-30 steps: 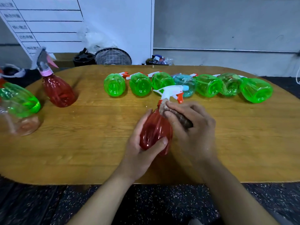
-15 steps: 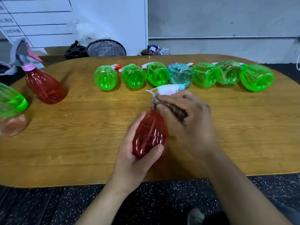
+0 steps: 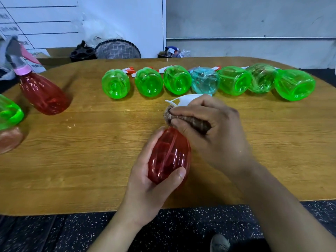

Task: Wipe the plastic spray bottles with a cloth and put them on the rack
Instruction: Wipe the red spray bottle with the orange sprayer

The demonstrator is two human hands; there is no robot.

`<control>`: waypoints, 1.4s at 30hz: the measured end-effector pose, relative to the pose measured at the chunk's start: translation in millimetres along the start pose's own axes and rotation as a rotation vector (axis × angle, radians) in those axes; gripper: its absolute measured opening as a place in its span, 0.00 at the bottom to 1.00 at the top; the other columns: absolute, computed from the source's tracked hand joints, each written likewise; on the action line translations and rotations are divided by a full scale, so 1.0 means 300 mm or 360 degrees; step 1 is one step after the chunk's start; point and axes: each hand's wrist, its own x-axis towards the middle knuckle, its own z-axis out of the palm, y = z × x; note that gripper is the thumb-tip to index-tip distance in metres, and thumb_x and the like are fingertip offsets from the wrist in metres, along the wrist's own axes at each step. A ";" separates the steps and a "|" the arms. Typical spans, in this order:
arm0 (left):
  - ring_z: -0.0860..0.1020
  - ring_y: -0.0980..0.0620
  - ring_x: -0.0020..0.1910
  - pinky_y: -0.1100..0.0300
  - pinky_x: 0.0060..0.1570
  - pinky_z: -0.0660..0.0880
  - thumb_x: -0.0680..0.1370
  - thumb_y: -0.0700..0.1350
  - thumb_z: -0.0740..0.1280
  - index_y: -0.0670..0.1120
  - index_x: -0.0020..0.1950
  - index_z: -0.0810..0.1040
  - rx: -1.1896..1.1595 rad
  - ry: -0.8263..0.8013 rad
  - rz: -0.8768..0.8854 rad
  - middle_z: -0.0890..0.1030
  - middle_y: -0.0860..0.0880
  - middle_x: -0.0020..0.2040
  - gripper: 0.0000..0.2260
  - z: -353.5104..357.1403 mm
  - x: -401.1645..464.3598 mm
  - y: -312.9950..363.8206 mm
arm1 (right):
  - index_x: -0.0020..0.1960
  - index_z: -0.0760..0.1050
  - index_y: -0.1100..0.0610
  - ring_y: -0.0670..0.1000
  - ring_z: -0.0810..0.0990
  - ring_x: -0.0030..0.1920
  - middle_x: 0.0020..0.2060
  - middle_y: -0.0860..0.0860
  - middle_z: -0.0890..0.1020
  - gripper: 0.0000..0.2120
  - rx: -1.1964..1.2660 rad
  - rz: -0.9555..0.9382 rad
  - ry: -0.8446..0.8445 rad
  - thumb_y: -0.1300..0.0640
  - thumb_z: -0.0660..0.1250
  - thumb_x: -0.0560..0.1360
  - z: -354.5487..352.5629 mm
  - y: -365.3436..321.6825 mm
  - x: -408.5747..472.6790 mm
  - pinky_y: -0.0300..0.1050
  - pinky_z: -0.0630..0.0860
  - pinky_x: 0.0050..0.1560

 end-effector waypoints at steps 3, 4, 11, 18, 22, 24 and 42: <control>0.76 0.51 0.75 0.48 0.69 0.78 0.74 0.52 0.77 0.59 0.81 0.68 0.0044 -0.0013 -0.0001 0.75 0.55 0.76 0.36 0.001 -0.002 0.000 | 0.60 0.86 0.50 0.44 0.82 0.47 0.48 0.47 0.84 0.10 -0.0083 0.0025 0.0048 0.52 0.74 0.79 -0.023 0.010 0.022 0.44 0.80 0.47; 0.75 0.51 0.74 0.48 0.69 0.78 0.74 0.53 0.77 0.59 0.81 0.67 0.0072 -0.0014 0.0012 0.75 0.56 0.76 0.37 0.002 -0.002 0.002 | 0.60 0.85 0.50 0.43 0.82 0.47 0.49 0.47 0.84 0.10 -0.0150 0.0071 0.0140 0.52 0.73 0.80 -0.033 0.020 0.029 0.43 0.80 0.46; 0.77 0.56 0.72 0.62 0.65 0.77 0.73 0.51 0.78 0.55 0.80 0.68 0.0058 0.0020 0.0006 0.77 0.60 0.73 0.37 0.020 0.021 0.017 | 0.60 0.86 0.48 0.44 0.83 0.48 0.49 0.46 0.84 0.10 -0.0073 0.0160 -0.0102 0.50 0.75 0.79 -0.040 0.036 0.058 0.44 0.80 0.48; 0.75 0.54 0.74 0.51 0.67 0.80 0.74 0.54 0.78 0.59 0.81 0.67 0.0106 -0.0016 -0.0013 0.75 0.58 0.76 0.38 0.032 0.055 0.006 | 0.61 0.85 0.49 0.44 0.82 0.47 0.49 0.46 0.84 0.11 -0.0234 0.0179 0.0078 0.48 0.72 0.80 -0.039 0.054 0.078 0.46 0.81 0.47; 0.75 0.51 0.75 0.45 0.69 0.78 0.74 0.56 0.77 0.63 0.81 0.66 0.0117 -0.0017 -0.0036 0.74 0.56 0.77 0.37 0.038 0.058 0.004 | 0.62 0.85 0.51 0.44 0.82 0.49 0.50 0.47 0.84 0.12 -0.0271 0.0207 0.0208 0.49 0.72 0.81 -0.021 0.070 0.065 0.41 0.80 0.49; 0.75 0.51 0.74 0.46 0.68 0.79 0.74 0.56 0.77 0.63 0.81 0.66 0.0083 -0.0013 -0.0048 0.74 0.56 0.77 0.37 0.038 0.057 0.003 | 0.61 0.85 0.52 0.43 0.82 0.49 0.50 0.47 0.84 0.11 -0.0248 0.0223 0.0223 0.51 0.73 0.81 -0.018 0.068 0.067 0.35 0.77 0.49; 0.80 0.54 0.69 0.57 0.63 0.81 0.73 0.52 0.76 0.57 0.80 0.68 -0.0085 0.0084 -0.0062 0.78 0.58 0.72 0.37 0.041 0.057 0.026 | 0.59 0.86 0.51 0.44 0.83 0.49 0.48 0.45 0.85 0.09 0.0028 0.0193 -0.0040 0.54 0.76 0.78 -0.022 0.087 0.088 0.41 0.79 0.49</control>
